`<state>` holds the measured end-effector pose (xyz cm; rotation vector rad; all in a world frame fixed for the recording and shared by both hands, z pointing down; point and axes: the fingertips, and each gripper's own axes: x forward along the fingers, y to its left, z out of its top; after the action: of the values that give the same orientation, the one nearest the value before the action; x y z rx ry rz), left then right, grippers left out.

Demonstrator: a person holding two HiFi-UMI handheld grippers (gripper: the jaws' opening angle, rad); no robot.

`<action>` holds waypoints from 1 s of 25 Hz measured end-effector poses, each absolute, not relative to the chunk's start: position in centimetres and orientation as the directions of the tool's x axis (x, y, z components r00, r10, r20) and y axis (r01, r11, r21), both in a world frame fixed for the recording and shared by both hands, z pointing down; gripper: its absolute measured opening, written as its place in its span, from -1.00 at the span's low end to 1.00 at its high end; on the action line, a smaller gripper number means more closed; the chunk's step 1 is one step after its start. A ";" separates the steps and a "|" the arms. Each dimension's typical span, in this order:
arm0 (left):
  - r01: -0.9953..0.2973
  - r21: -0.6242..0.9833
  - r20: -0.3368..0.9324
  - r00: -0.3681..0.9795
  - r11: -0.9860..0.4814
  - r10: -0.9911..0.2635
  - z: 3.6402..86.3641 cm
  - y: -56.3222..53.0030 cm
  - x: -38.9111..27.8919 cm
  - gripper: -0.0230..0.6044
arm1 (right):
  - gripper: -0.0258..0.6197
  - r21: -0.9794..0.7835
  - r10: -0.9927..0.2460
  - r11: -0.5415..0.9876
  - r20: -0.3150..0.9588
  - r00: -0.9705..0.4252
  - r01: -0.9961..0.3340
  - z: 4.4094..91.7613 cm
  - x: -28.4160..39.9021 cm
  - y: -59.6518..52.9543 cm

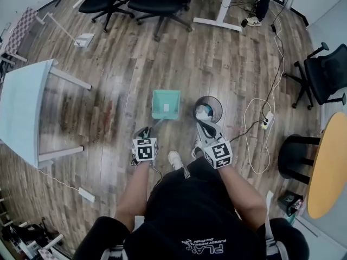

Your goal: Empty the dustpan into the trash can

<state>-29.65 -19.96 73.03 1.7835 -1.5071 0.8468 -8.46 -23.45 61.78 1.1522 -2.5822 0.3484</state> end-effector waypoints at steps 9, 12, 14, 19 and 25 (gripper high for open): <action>-0.986 0.031 0.871 0.108 -0.166 -0.479 78.5 -23.9 -27.1 -0.71 | -0.85 -0.171 -0.665 0.619 0.405 -0.627 -0.767 66.1 -6.0 -26.5; -0.984 0.030 0.892 0.104 -0.173 -0.440 80.4 -25.1 -26.2 -0.70 | -0.84 -0.186 -0.658 0.608 0.425 -0.621 -0.772 67.4 -5.3 -27.1; -0.984 0.025 0.903 0.098 -0.177 -0.419 81.3 -25.7 -25.8 -0.70 | -0.84 -0.193 -0.653 0.606 0.434 -0.621 -0.772 67.9 -5.1 -27.4; -0.983 0.020 0.919 0.091 -0.185 -0.383 83.3 -26.4 -25.3 -0.70 | -0.84 -0.210 -0.642 0.599 0.450 -0.621 -0.772 68.7 -4.3 -27.8; -0.986 0.027 0.928 0.086 -0.163 -0.364 84.7 -27.1 -25.0 -0.70 | -0.85 -0.219 -0.633 0.593 0.468 -0.617 -0.775 69.5 -3.2 -28.1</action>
<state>-25.02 -27.11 84.74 1.6326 -1.3594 1.0764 -3.18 -28.08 69.47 1.1397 -2.4834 0.5804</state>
